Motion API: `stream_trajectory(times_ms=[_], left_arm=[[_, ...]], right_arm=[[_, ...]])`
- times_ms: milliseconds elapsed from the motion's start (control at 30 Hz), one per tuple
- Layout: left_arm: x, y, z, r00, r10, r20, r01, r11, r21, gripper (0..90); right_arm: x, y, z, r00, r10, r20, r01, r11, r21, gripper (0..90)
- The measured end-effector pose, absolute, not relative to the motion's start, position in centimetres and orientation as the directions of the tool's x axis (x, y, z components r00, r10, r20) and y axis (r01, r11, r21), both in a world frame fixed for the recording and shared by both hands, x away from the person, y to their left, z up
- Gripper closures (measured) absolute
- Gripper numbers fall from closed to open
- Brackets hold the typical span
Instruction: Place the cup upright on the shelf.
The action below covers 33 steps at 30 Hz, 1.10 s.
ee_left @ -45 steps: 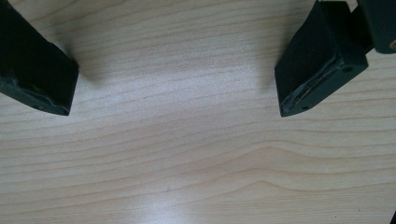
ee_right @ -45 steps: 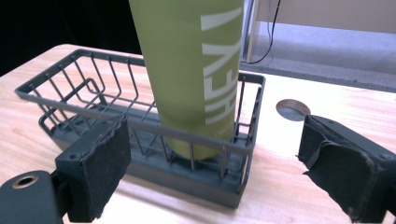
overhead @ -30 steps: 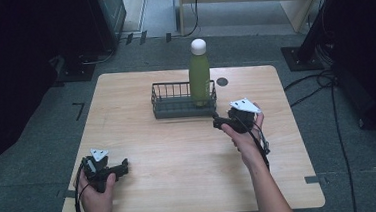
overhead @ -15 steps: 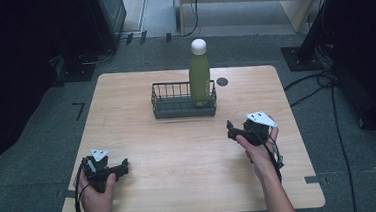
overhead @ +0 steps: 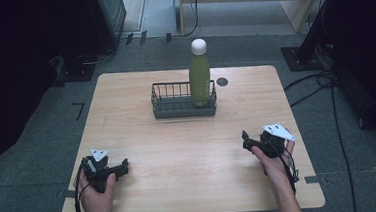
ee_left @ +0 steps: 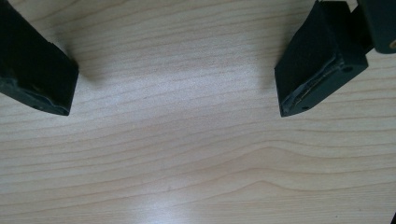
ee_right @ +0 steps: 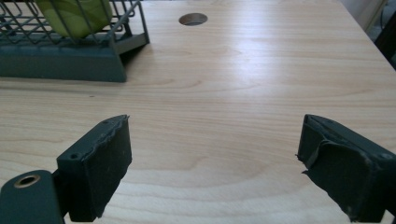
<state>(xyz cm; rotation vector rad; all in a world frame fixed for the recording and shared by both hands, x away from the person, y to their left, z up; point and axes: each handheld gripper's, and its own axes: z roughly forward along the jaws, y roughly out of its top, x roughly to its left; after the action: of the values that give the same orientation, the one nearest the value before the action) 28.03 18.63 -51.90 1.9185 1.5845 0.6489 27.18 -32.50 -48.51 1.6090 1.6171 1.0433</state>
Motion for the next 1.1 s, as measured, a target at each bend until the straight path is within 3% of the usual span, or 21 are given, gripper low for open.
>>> stream_trajectory(times_ms=[600,1100], left_arm=[[28.0,18.6,-51.9,0.185,0.983,0.016,0.710,-0.145,0.689,0.0],[28.0,18.6,-51.9,0.184,0.983,0.015,0.709,-0.143,0.690,0.0]], right_arm=[[23.3,-37.3,-50.4,0.012,0.999,0.048,0.522,-0.047,0.852,9.9],[19.9,-42.4,-52.5,0.093,0.996,0.005,0.610,-0.061,0.790,9.9]])
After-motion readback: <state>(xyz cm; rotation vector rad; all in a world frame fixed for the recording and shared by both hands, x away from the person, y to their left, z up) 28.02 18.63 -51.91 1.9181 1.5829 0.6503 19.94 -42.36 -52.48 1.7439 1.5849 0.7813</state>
